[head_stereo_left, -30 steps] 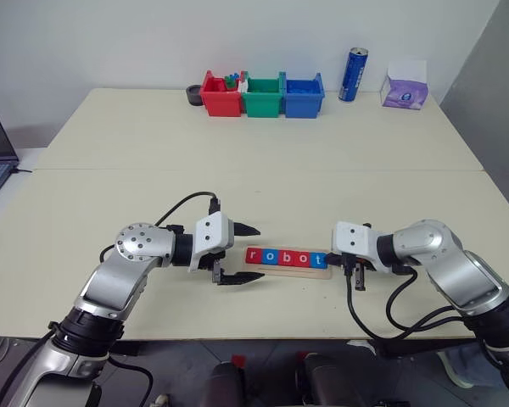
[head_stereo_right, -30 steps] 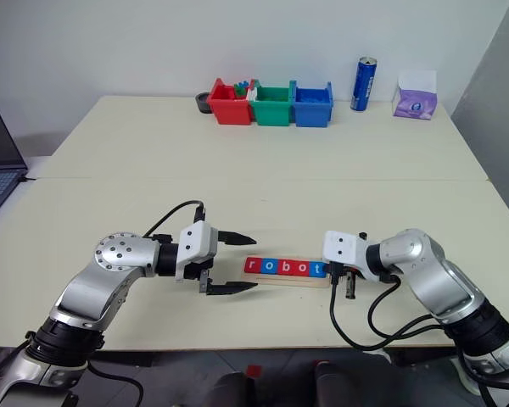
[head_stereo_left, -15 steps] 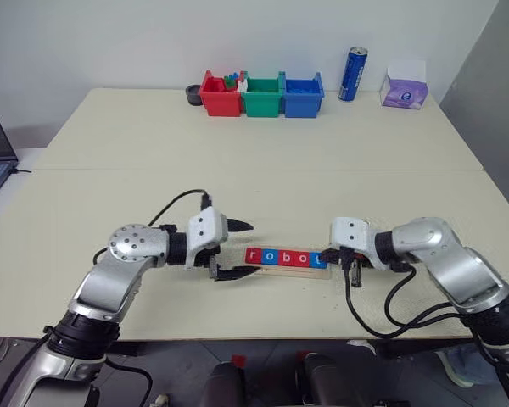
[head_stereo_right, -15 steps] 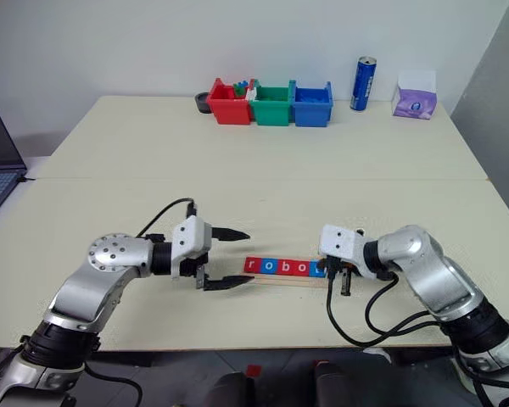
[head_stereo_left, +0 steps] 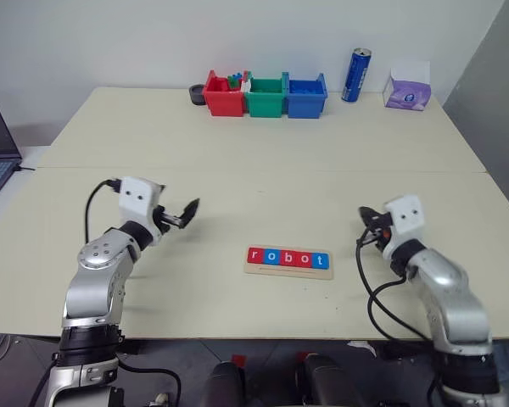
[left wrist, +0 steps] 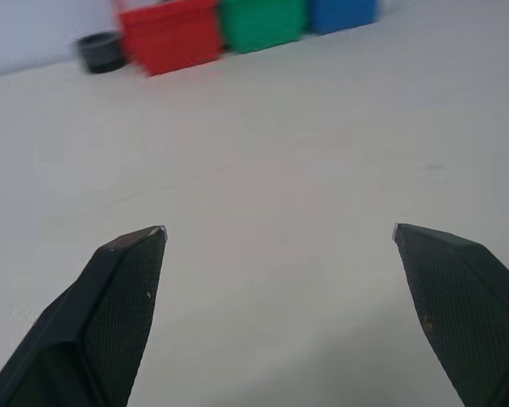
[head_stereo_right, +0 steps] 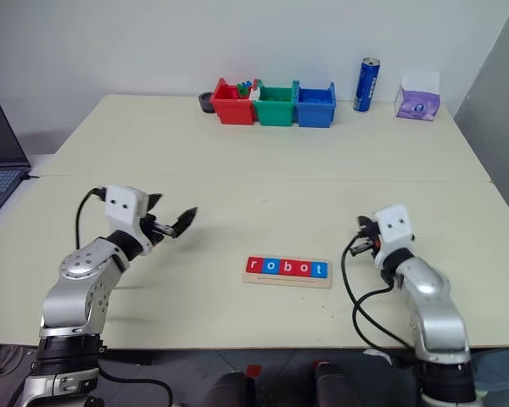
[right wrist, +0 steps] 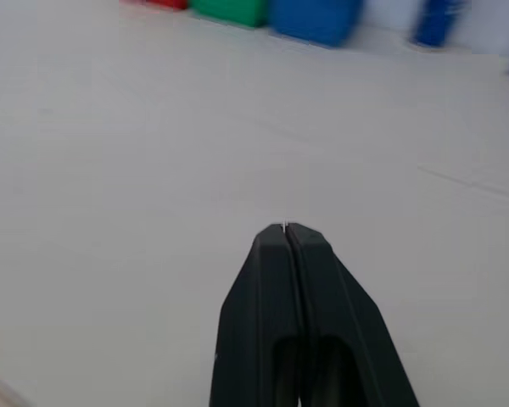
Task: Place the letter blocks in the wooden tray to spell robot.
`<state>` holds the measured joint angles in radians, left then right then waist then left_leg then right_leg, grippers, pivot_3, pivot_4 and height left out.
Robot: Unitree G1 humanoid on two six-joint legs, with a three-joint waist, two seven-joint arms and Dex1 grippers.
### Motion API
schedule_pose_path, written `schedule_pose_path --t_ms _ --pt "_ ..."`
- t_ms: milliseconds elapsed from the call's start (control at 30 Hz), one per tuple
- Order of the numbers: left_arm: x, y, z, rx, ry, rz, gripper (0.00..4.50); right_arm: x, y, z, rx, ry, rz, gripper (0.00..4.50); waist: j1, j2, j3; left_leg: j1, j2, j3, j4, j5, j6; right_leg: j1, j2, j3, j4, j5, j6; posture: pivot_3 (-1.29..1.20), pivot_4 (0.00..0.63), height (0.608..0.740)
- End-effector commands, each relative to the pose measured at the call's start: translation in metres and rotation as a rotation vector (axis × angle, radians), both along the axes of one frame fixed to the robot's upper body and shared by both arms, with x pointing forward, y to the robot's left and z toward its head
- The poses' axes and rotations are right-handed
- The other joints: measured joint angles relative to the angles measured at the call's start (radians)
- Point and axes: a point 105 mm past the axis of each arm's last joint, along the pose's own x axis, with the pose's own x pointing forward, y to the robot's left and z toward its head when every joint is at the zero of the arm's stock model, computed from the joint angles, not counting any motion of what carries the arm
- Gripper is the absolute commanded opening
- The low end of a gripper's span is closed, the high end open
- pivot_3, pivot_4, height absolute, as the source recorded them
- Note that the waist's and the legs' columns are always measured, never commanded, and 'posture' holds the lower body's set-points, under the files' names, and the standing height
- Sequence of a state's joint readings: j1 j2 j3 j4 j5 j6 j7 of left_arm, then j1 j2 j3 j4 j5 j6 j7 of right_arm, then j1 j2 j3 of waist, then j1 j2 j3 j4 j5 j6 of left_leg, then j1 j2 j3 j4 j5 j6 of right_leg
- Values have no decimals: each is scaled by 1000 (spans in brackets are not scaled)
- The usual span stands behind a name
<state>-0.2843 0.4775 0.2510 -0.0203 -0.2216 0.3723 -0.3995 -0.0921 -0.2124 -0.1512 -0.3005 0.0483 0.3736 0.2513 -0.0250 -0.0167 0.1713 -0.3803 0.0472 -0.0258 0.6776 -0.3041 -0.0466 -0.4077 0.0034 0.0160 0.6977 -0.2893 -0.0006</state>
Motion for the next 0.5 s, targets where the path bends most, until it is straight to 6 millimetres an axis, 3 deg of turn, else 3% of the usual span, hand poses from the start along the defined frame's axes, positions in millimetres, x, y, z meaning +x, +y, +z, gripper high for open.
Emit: schedule_pose_path --t_ms 33,233,500 --pt "-8 25 -5 18 -20 135 4500 -14 -29 -9 43 -86 -226 45 0 0 0 0 0 0 0 0 0 0 -2 0 0 0 0 0 150 740" --pt "-20 12 -21 84 -21 85 4500 -25 -49 -37 80 -58 -322 45 -2 0 0 2 -2 1 0 1 -1 1 -2 1 1 1 1 0 150 740" --pt "-29 4 -28 58 -47 62 4500 -17 -50 -34 63 -92 -306 45 -2 0 0 4 -1 3 0 1 -1 2 3 1 1 1 0 0 150 740"
